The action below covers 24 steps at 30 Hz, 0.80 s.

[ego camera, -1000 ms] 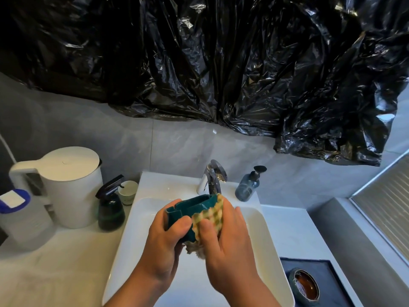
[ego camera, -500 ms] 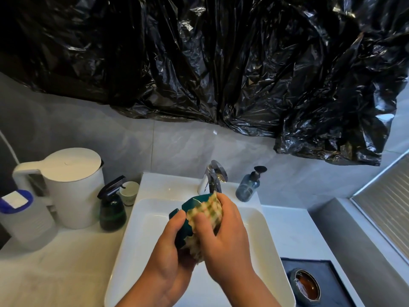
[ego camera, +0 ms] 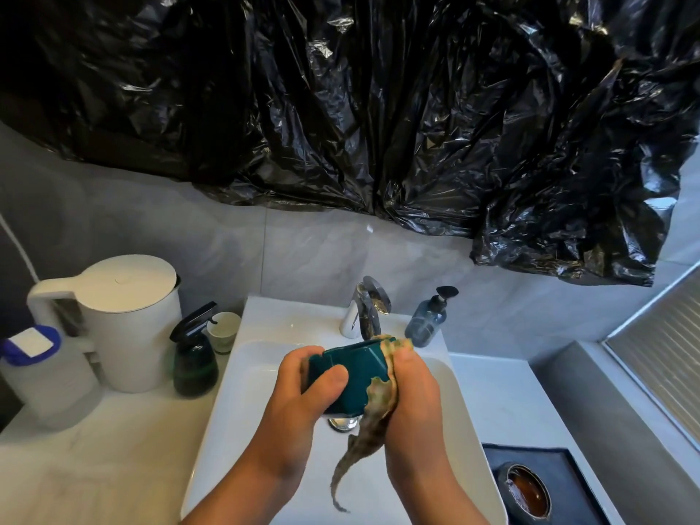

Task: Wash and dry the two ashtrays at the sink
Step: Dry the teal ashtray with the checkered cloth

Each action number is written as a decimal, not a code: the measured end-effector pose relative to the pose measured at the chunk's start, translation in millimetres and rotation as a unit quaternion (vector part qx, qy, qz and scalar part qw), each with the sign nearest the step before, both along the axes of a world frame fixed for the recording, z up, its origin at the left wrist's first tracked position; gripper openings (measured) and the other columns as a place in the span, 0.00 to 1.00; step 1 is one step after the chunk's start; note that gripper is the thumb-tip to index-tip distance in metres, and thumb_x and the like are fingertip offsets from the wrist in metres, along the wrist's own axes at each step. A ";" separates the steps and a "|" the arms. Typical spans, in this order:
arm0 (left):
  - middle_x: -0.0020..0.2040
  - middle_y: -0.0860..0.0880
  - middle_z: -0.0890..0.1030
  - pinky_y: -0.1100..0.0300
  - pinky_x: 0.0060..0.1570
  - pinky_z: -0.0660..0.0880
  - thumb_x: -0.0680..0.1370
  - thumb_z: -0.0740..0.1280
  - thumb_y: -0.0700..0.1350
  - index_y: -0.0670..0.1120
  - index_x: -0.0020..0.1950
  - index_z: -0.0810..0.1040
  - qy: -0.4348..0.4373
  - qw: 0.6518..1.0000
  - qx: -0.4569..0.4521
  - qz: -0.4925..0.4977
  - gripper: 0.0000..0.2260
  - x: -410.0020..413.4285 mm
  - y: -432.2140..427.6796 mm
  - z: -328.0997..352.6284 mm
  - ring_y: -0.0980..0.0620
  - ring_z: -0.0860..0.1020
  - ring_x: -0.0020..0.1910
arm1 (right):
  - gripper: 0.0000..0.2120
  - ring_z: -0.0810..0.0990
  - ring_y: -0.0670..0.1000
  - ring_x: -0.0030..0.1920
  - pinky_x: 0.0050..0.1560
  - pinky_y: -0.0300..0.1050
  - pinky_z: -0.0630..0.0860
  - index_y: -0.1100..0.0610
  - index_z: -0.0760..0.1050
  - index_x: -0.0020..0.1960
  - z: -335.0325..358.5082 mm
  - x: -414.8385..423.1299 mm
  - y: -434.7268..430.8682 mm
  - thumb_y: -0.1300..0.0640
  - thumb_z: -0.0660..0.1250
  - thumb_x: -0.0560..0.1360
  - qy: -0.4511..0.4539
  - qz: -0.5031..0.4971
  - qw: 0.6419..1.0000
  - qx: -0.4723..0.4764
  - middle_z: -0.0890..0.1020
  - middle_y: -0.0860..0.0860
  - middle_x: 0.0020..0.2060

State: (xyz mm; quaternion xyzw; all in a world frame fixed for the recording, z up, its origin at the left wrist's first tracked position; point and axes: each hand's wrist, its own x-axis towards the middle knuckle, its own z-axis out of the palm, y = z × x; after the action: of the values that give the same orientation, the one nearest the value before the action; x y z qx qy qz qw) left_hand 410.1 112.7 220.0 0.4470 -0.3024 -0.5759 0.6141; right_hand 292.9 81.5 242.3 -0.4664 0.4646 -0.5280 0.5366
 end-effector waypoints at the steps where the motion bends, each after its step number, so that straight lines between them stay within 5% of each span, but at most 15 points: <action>1: 0.51 0.45 0.84 0.60 0.42 0.77 0.61 0.77 0.53 0.49 0.59 0.74 0.005 1.000 0.008 0.005 0.29 -0.9 -0.7 1.6 0.49 0.82 0.46 | 0.26 0.81 0.61 0.41 0.45 0.60 0.79 0.61 0.77 0.48 -0.6 1.4 1.8 0.38 0.61 0.69 0.035 -0.017 0.999 -0.017 0.82 0.61 0.40; 5: 0.50 0.42 0.85 0.51 0.46 0.78 0.66 0.73 0.56 0.43 0.61 0.76 0.069 0.996 0.045 0.025 0.28 -2.3 -5.3 1.3 0.43 0.83 0.49 | 0.20 0.82 0.52 0.49 0.53 0.60 0.80 0.45 0.76 0.53 -5.6 8.0 12.6 0.36 0.58 0.69 0.189 -0.044 0.978 -0.073 0.82 0.49 0.45; 8: 0.56 0.38 0.84 0.40 0.59 0.78 0.67 0.72 0.64 0.41 0.62 0.79 0.098 0.992 0.073 0.037 0.32 -0.3 -7.9 0.6 0.37 0.82 0.57 | 0.36 0.71 0.37 0.61 0.64 0.30 0.69 0.44 0.65 0.70 -0.4 13.3 25.6 0.32 0.60 0.64 0.316 -0.032 0.941 -0.119 0.73 0.38 0.61; 10: 0.56 0.37 0.84 0.39 0.58 0.78 0.68 0.70 0.66 0.41 0.60 0.80 0.102 0.991 0.072 0.057 0.33 -0.6 -7.4 -0.5 0.38 0.82 0.56 | 0.46 0.66 0.35 0.66 0.66 0.27 0.64 0.44 0.60 0.75 3.0 16.7 28.0 0.30 0.63 0.60 0.346 -0.022 0.931 -0.113 0.68 0.36 0.65; 13: 0.48 0.35 0.83 0.50 0.39 0.81 0.69 0.70 0.62 0.36 0.56 0.79 0.085 0.992 0.042 0.086 0.31 -1.1 -8.4 -3.0 0.40 0.82 0.45 | 0.43 0.73 0.41 0.64 0.67 0.43 0.73 0.44 0.67 0.72 6.8 19.8 22.6 0.30 0.65 0.59 0.297 -0.037 0.952 -0.062 0.75 0.39 0.64; 16: 0.44 0.37 0.83 0.55 0.37 0.79 0.67 0.73 0.59 0.37 0.53 0.80 0.069 0.993 0.026 0.091 0.27 -1.2 -8.9 -4.2 0.44 0.82 0.41 | 0.24 0.84 0.50 0.49 0.53 0.54 0.81 0.48 0.79 0.54 6.3 16.4 9.4 0.34 0.63 0.67 0.186 -0.057 0.980 -0.034 0.85 0.48 0.46; 20: 0.47 0.37 0.84 0.48 0.47 0.78 0.66 0.66 0.61 0.41 0.54 0.81 0.129 0.987 0.054 0.082 0.28 -2.8 -7.1 -6.4 0.41 0.81 0.46 | 0.13 0.85 0.56 0.40 0.43 0.54 0.83 0.54 0.81 0.43 9.4 7.3 -4.3 0.51 0.63 0.81 0.054 -0.060 0.994 0.077 0.85 0.53 0.35; 24: 0.48 0.36 0.85 0.40 0.57 0.76 0.65 0.66 0.64 0.44 0.50 0.85 0.160 0.981 0.100 0.050 0.27 -6.8 -7.6 -4.4 0.37 0.82 0.48 | 0.12 0.84 0.54 0.39 0.40 0.50 0.80 0.55 0.80 0.44 5.3 8.8 -3.0 0.48 0.66 0.79 0.027 -0.019 0.995 0.096 0.85 0.53 0.36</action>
State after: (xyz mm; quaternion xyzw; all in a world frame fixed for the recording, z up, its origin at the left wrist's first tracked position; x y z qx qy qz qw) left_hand 403.3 105.1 215.6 0.4226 -0.1182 -0.6361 0.6347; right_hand 301.7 78.5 247.6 -0.4183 0.5363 -0.4778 0.5560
